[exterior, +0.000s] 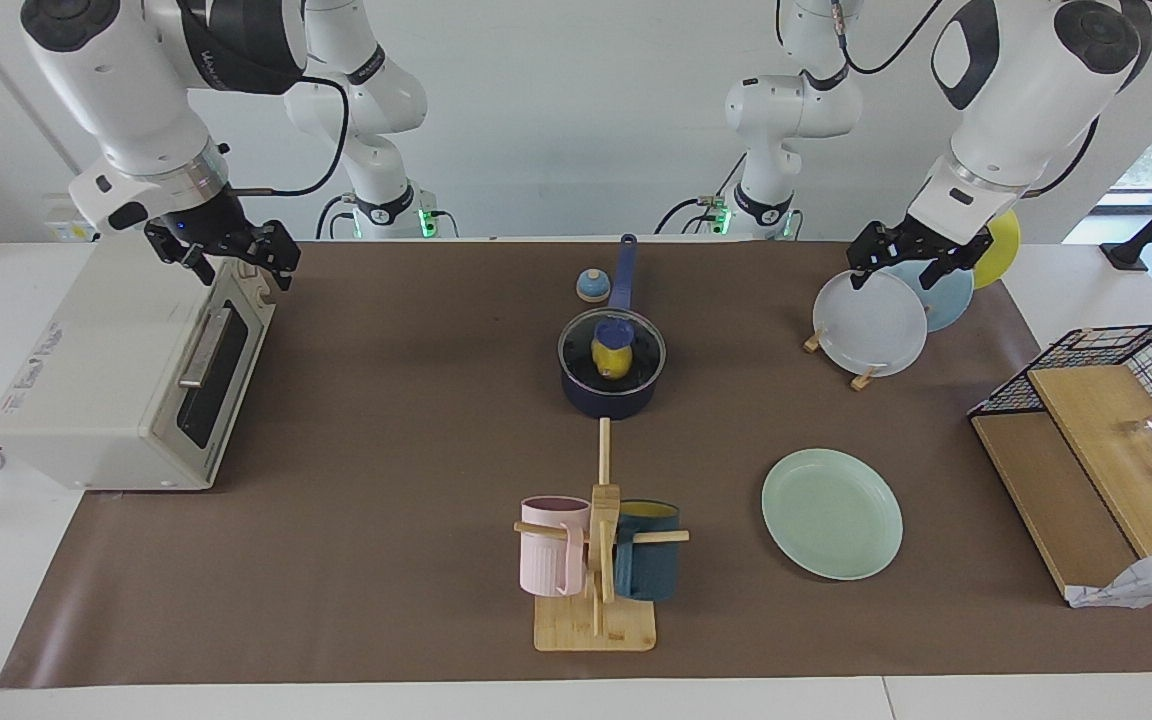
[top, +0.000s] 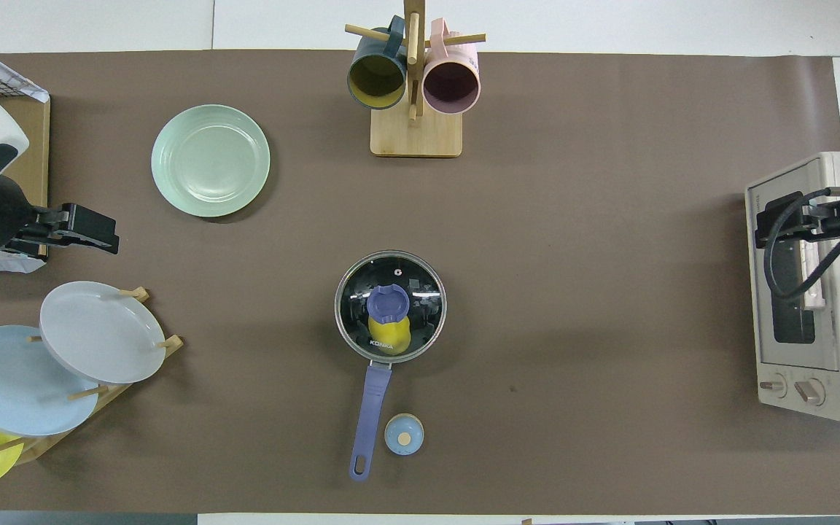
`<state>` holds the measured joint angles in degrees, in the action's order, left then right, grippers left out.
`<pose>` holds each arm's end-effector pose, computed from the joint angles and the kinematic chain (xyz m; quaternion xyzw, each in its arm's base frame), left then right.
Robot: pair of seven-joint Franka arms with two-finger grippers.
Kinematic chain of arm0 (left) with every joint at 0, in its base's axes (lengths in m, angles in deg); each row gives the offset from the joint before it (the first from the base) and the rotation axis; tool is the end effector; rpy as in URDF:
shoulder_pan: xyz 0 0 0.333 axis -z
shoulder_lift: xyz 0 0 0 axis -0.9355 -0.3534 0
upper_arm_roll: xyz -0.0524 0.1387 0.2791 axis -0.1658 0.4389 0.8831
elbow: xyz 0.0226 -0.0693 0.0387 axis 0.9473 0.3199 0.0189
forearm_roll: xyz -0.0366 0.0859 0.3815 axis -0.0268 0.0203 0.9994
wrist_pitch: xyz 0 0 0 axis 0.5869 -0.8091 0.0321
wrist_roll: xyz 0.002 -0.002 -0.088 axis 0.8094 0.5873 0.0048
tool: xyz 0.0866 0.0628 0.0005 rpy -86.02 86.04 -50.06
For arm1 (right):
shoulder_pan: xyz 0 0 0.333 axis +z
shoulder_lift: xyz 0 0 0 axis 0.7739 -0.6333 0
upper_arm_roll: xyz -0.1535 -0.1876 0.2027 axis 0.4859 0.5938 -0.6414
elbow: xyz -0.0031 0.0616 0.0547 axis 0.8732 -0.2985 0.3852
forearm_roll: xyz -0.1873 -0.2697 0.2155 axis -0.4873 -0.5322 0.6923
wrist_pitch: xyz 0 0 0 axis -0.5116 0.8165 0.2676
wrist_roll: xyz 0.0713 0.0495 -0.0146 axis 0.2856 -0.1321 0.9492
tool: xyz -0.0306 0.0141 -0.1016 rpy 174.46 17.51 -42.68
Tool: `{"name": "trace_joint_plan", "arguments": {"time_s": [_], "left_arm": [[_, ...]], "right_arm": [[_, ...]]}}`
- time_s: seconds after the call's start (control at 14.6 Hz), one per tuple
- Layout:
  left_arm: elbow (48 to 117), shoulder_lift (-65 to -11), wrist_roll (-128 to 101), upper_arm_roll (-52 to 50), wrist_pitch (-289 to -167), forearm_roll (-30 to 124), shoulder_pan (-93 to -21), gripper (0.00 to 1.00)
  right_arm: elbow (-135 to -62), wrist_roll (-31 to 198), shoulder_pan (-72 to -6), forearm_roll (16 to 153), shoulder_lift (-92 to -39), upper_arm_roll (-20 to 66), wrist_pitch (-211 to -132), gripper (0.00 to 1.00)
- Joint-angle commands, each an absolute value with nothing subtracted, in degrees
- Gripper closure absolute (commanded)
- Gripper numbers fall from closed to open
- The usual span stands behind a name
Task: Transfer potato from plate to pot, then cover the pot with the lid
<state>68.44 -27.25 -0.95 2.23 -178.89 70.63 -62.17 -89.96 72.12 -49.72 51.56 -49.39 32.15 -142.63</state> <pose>0.5412 -0.0724 0.5910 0.9983 -0.0356 -0.0442 0.0140 0.5451 -0.0146 0.5922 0.9981 -0.0358 -0.0446 0.0222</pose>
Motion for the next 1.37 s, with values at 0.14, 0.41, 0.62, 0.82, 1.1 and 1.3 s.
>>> {"name": "trace_joint_plan", "arguments": {"time_s": [0.14,0.41,0.62,0.82,1.1,1.3], "left_arm": [[68.5,-27.1,-1.7,2.2,-179.2,71.7,-62.3,0.00],[68.5,-27.1,-1.9,2.2,-179.0,71.7,-62.2,0.00],[68.5,-27.1,-1.8,2.1,-178.9,71.7,-62.1,0.00],[68.5,-27.1,-1.8,2.1,-179.0,71.7,-62.0,0.00],[68.5,-27.1,-1.8,2.1,-178.8,71.7,-62.0,0.00],[68.5,-27.1,-1.8,2.2,-178.8,71.7,-62.2,0.00]], "right_arm": [[-88.8,73.4,-50.9,52.8,-50.0,31.5,-141.4,0.00],[-89.5,73.1,-50.4,52.8,-49.5,31.5,-141.6,0.00],[-89.4,72.9,-51.1,52.8,-49.1,31.6,-142.1,0.00],[-89.4,73.0,-51.2,52.7,-49.1,31.9,-142.1,0.00],[-89.3,73.4,-51.3,52.7,-49.1,31.9,-142.6,0.00],[-88.9,73.2,-51.2,52.7,-49.3,31.9,-143.4,0.00]]}}
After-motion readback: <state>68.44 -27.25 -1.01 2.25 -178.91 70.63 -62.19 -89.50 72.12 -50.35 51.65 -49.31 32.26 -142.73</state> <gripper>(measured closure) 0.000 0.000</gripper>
